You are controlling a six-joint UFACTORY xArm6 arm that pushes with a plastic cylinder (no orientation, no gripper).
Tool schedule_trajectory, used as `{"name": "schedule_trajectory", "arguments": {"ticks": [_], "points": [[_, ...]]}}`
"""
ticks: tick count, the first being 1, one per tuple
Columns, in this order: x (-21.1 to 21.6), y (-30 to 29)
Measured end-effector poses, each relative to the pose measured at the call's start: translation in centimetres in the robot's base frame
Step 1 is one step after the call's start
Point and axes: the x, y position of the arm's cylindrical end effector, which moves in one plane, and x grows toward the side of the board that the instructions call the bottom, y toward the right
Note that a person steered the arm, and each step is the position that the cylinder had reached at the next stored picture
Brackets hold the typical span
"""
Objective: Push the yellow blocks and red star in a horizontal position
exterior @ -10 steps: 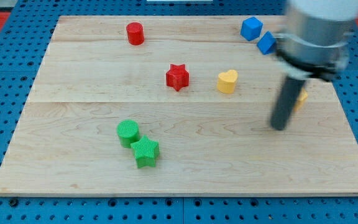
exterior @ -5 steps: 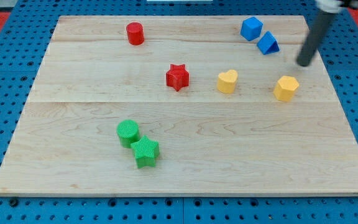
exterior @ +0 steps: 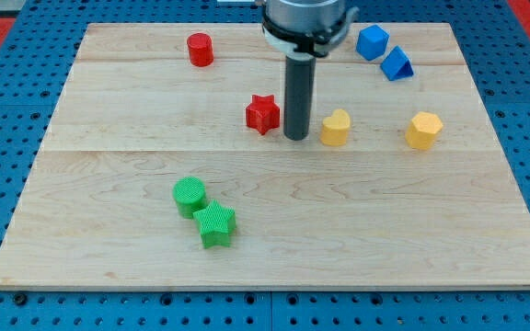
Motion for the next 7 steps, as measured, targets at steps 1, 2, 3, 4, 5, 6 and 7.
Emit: {"name": "schedule_trajectory", "arguments": {"ticks": [1,2,3,4,5,6,7], "points": [[-4.9,-0.5],[-8.4,-3.1],[-6.3,-7.7],[-5.4,-7.4],[-3.4,-7.4],[-8.4,-8.1],[-17.3,-9.2]]}}
